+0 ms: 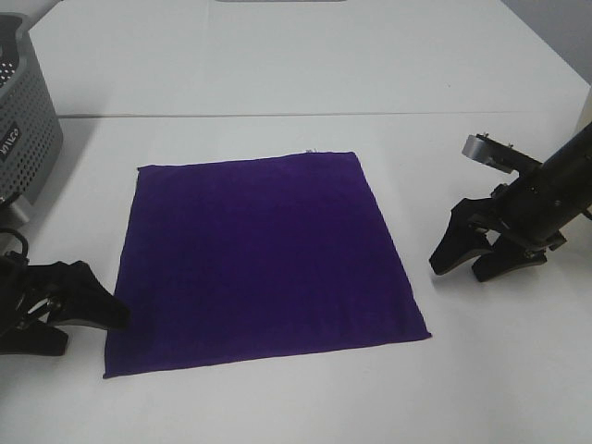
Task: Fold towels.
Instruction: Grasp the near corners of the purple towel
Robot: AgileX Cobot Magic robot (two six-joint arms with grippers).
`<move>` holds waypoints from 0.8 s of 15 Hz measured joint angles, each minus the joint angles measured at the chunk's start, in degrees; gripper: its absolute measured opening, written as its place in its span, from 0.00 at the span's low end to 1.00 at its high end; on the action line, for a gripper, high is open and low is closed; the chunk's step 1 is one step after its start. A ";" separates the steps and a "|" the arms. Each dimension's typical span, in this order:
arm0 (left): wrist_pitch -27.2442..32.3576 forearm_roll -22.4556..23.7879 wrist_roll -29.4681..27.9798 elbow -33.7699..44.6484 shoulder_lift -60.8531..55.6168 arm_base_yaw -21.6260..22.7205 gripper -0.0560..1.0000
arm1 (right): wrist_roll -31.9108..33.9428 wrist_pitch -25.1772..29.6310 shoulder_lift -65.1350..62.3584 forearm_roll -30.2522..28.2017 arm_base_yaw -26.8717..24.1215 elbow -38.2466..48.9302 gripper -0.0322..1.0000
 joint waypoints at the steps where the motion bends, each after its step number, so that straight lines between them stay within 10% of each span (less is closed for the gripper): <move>1: 0.00 0.00 0.00 0.00 0.11 0.00 0.91 | 0.00 0.17 0.00 0.69 0.00 0.11 0.74; 8: 4.24 -3.27 0.63 -1.09 4.47 -0.11 0.87 | -0.06 4.07 3.04 7.16 2.41 0.92 0.70; 12: 3.04 -3.04 -0.11 -4.13 5.67 -8.14 0.84 | 2.06 5.73 5.39 7.39 11.63 -0.29 0.69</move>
